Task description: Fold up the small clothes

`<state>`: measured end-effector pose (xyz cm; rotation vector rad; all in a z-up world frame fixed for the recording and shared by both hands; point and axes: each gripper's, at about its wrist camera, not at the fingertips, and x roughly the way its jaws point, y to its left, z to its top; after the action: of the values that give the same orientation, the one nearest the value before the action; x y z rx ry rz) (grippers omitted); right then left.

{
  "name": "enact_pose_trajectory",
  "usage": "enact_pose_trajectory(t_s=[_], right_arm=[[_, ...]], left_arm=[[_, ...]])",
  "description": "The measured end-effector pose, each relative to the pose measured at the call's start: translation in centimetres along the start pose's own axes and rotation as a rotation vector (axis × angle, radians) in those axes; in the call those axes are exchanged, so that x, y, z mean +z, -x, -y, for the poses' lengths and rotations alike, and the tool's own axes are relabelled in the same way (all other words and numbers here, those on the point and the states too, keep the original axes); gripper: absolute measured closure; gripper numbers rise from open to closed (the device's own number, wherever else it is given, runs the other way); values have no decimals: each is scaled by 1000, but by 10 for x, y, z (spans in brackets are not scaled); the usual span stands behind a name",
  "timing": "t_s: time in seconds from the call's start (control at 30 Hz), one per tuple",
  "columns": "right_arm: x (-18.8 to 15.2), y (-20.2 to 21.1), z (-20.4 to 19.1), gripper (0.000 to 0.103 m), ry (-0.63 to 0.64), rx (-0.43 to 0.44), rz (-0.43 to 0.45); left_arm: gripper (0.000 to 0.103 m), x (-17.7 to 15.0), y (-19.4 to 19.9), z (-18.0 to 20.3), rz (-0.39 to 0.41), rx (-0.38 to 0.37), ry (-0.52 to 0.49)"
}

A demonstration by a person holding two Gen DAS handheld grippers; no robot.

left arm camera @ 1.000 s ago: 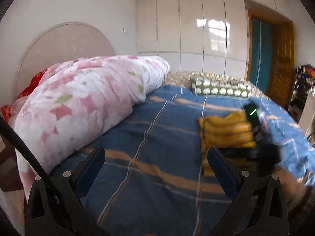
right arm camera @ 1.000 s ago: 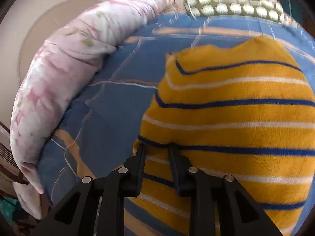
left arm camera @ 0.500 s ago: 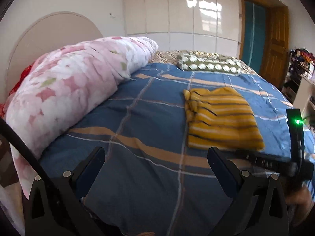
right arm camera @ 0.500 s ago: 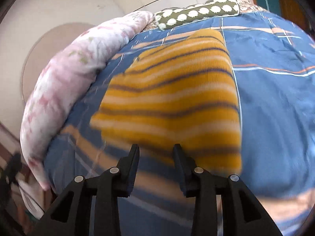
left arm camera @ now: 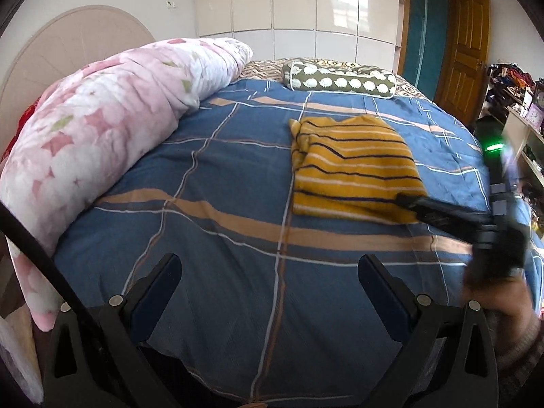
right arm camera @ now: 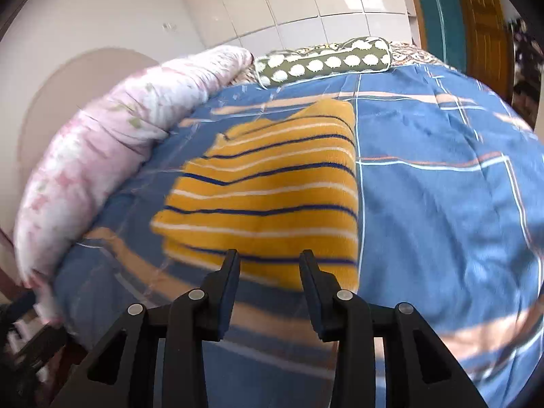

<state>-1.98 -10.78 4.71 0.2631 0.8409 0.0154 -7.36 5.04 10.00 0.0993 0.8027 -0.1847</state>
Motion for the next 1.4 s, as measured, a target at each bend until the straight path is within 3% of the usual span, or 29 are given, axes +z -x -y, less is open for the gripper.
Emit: enact_pose_trajectory(t_s=[0.07, 0.13, 0.23, 0.37, 0.53, 0.63, 0.7, 0.77, 0.83, 0.97, 1.23, 1.4], right_arm=[[-7, -24, -2, 59, 27, -21, -71], [-14, -17, -10, 50, 60, -27, -50], [-26, -13, -15, 43, 60, 31, -125], [-34, 11, -10, 43, 37, -3, -39], [-1, 33, -4, 45, 21, -39, 91], [24, 14, -5, 46, 58, -86, 88], [29, -15, -5, 46, 83, -117, 14], [26, -40, -6, 45, 117, -155, -71], [22, -30, -13, 44, 150, -174, -35], [13, 2, -13, 43, 119, -121, -5], [-31, 24, 23, 43, 42, -190, -54], [-49, 31, 40, 43, 8, -208, -75]], left_arm=[[0, -3, 1, -1, -9, -3, 0], [0, -4, 0, -1, -15, 0, -1], [0, -6, -5, 0, -39, -11, 0], [0, -8, -12, 4, -70, -35, -6], [0, -10, -18, 8, -89, -46, -13], [0, -11, -22, 10, -102, -46, -19], [0, -11, -23, 10, -106, -44, -21], [0, -12, -23, 10, -108, -44, -23], [0, -12, -24, 9, -110, -42, -28], [0, -13, -34, 13, -138, -39, -38], [0, -20, -52, 23, -190, -45, -60], [0, -31, -77, 29, -281, -60, -59]])
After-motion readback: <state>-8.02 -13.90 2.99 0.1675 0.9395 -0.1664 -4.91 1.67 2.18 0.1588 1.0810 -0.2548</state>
